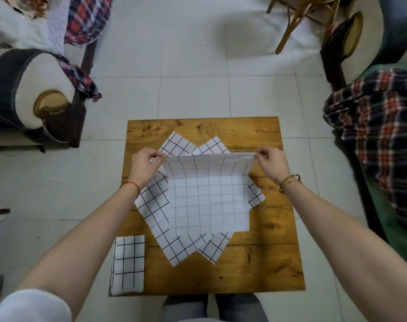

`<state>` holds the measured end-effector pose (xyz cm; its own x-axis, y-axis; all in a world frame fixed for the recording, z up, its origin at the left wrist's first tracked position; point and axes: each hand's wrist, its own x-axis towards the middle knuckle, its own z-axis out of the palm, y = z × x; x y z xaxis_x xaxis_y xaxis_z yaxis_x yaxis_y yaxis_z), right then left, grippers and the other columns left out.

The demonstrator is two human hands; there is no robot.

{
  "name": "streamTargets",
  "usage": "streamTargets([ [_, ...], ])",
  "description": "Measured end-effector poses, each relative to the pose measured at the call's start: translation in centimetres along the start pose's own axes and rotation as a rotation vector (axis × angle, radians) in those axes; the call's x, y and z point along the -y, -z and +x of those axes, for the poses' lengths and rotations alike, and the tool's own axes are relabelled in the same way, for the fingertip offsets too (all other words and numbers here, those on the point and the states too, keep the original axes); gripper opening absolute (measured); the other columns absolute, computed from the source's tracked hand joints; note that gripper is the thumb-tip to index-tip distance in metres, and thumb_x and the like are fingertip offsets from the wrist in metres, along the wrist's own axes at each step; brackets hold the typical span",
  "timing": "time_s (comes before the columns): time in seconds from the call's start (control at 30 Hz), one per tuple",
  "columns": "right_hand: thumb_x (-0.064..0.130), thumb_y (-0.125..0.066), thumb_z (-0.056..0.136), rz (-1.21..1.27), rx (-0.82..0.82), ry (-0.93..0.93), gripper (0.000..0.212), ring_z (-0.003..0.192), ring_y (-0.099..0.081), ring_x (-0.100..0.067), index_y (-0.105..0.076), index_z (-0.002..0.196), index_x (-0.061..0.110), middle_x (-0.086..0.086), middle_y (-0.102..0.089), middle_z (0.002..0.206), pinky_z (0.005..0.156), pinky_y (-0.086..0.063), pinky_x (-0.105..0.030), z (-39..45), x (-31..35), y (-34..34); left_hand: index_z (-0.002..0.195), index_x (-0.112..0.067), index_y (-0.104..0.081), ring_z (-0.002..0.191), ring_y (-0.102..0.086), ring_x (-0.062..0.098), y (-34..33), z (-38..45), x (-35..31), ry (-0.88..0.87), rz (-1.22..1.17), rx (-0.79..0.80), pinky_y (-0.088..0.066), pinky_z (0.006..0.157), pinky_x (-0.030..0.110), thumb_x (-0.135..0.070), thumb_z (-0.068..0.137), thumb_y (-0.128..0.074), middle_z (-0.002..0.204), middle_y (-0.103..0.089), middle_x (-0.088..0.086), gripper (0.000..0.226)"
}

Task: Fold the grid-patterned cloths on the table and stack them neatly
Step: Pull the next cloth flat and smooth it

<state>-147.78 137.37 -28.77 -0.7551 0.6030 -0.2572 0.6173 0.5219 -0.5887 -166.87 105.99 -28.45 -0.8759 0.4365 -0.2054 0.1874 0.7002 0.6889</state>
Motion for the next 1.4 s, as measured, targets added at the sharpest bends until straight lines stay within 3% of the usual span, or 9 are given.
streamTargets([
  [0.3,0.017,-0.057,0.093,-0.054,0.107,-0.040,0.014,0.076,-0.056,-0.013,-0.071,0.094,0.015,0.001,-0.066,0.086,0.057,-0.038,-0.018,-2.8,-2.2,-2.1,0.092,-0.016,-0.077,0.092,-0.060,0.010,-3.4,-4.1,3.1,0.081,0.008,0.074,-0.045,0.080,0.021,-0.014,0.086,-0.067,0.097,-0.071,-0.003,0.012],
  [0.5,0.017,-0.056,0.092,-0.073,0.228,-0.077,0.017,0.090,-0.063,-0.016,-0.071,0.088,0.022,0.000,-0.071,0.096,0.077,-0.054,-0.033,-5.1,-5.6,-5.1,0.091,-0.017,-0.077,0.095,-0.059,0.013,-7.2,-7.0,6.1,0.146,0.007,0.115,-0.045,0.082,0.025,-0.017,0.088,-0.066,0.100,-0.070,0.001,0.011],
  [0.63,0.009,-0.053,0.093,-0.113,0.283,-0.050,0.020,0.059,-0.048,-0.002,-0.073,0.093,0.010,-0.003,-0.070,0.095,0.054,-0.036,-0.015,-6.4,-7.1,-7.1,0.086,-0.020,-0.076,0.101,-0.059,0.021,-9.1,-8.7,8.0,0.171,0.035,0.146,-0.044,0.097,0.037,-0.009,0.087,-0.062,0.100,-0.069,0.003,0.018],
  [0.73,0.011,-0.053,0.093,-0.136,0.318,-0.070,0.021,0.053,-0.040,0.003,-0.073,0.097,0.013,-0.002,-0.069,0.090,0.050,-0.032,-0.012,-7.0,-8.3,-8.5,0.088,-0.018,-0.077,0.098,-0.060,0.020,-10.2,-9.3,9.0,0.177,0.033,0.156,-0.046,0.092,0.034,-0.007,0.087,-0.060,0.099,-0.070,0.004,0.020],
  [0.9,0.013,-0.055,0.090,-0.132,0.350,-0.085,0.018,0.086,-0.065,-0.014,-0.073,0.094,0.017,-0.002,-0.073,0.099,0.082,-0.054,-0.034,-7.0,-9.8,-10.7,0.095,-0.012,-0.076,0.102,-0.059,0.021,-11.9,-9.7,10.2,0.218,0.046,0.192,-0.046,0.093,0.031,-0.009,0.089,-0.062,0.105,-0.068,0.008,0.016],
  [1.0,0.017,-0.055,0.091,-0.162,0.377,-0.103,0.018,0.079,-0.063,-0.013,-0.072,0.096,0.015,-0.001,-0.072,0.096,0.074,-0.053,-0.031,-7.0,-10.3,-11.8,0.095,-0.017,-0.076,0.103,-0.058,0.024,-12.9,-9.9,11.4,0.258,0.077,0.214,-0.048,0.093,0.037,-0.010,0.088,-0.061,0.108,-0.066,0.008,0.018],
  [1.07,0.022,-0.054,0.091,-0.180,0.379,-0.115,0.019,0.074,-0.059,-0.014,-0.071,0.097,0.015,-0.002,-0.072,0.094,0.069,-0.051,-0.029,-6.8,-10.4,-12.5,0.091,-0.022,-0.077,0.094,-0.059,0.025,-13.4,-9.8,12.0,0.282,0.133,0.212,-0.052,0.081,0.037,-0.015,0.087,-0.061,0.106,-0.065,0.005,0.018],
  [1.17,0.024,-0.053,0.089,-0.194,0.327,-0.072,0.020,0.089,-0.062,-0.024,-0.069,0.096,0.013,-0.005,-0.070,0.090,0.074,-0.054,-0.037,-6.0,-10.1,-13.4,0.087,-0.022,-0.075,0.082,-0.061,0.019,-13.7,-8.9,11.7,0.267,0.170,0.159,-0.050,0.070,0.029,-0.016,0.087,-0.059,0.096,-0.067,0.001,0.018],
  [1.4,0.015,-0.050,0.088,-0.268,0.209,0.224,0.036,0.111,-0.048,-0.030,-0.058,0.122,0.006,-0.009,-0.060,0.121,0.094,-0.041,-0.040,-0.9,-5.5,-17.3,0.128,-0.014,-0.055,0.118,-0.042,0.025,-15.1,-4.3,10.4,-0.007,0.292,0.064,-0.042,0.096,0.041,-0.008,0.086,-0.049,0.127,-0.054,0.005,0.043],
])
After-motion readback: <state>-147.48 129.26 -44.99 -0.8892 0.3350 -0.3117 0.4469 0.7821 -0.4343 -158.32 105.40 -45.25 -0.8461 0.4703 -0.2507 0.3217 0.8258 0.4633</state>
